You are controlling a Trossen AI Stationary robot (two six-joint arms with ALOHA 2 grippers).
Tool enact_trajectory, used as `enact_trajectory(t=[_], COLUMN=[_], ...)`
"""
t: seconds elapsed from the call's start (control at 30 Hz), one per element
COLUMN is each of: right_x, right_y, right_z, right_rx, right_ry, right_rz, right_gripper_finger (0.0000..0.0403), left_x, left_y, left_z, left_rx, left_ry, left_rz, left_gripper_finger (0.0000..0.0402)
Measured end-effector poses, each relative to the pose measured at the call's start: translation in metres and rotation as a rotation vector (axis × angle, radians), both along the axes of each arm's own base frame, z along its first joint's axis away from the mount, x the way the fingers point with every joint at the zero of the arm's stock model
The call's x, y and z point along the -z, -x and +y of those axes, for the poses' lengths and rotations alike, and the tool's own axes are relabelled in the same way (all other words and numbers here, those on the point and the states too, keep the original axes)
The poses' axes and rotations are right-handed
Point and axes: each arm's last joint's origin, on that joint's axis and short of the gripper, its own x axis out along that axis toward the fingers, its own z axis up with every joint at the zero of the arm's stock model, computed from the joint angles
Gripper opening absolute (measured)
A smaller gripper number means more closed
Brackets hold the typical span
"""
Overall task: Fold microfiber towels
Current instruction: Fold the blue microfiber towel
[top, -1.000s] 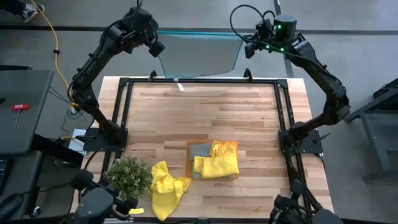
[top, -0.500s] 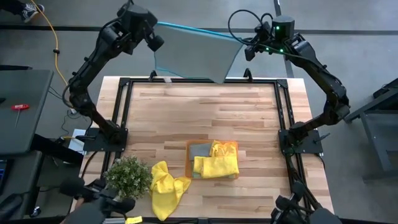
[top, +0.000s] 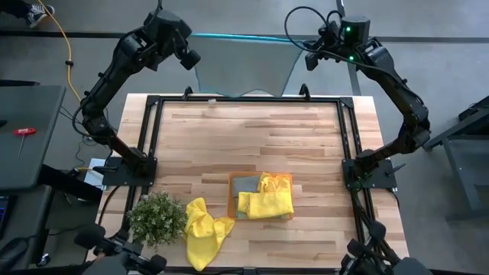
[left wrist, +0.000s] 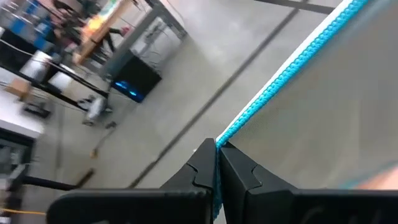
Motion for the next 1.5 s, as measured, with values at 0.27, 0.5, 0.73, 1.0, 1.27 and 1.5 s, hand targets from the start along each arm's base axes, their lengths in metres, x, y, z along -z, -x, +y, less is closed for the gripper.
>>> enact_trajectory(t=[0.27, 0.5, 0.73, 1.0, 1.27, 1.5], right_x=[0.007, 0.018, 0.026, 0.041, 0.107, 0.142], right_y=[-0.002, -0.009, -0.020, -0.034, -0.044, -0.043], right_z=[0.009, 0.022, 0.039, 0.062, 0.092, 0.120], right_rx=[-0.032, -0.064, -0.104, -0.128, -0.131, -0.113], right_ry=[-0.078, -0.157, -0.237, -0.362, -0.530, -0.631], right_rz=[0.079, 0.183, 0.249, 0.303, 0.334, 0.350], right_gripper_finger=[0.0000, 0.0000, 0.0000, 0.0000, 0.0000, 0.0000], left_x=[0.019, 0.067, 0.101, 0.104, 0.140, 0.203], left_y=[-0.008, -0.027, -0.036, -0.030, -0.031, -0.038], left_z=[-0.005, -0.011, -0.025, -0.053, -0.080, -0.107], left_rx=[0.010, 0.030, 0.027, 0.040, 0.043, 0.020], left_ry=[0.123, 0.302, 0.375, 0.422, 0.625, 0.862], left_rz=[-0.033, 0.002, 0.025, -0.084, -0.127, -0.080], left_gripper_finger=[0.0000, 0.0000, 0.0000, 0.0000, 0.0000, 0.0000])
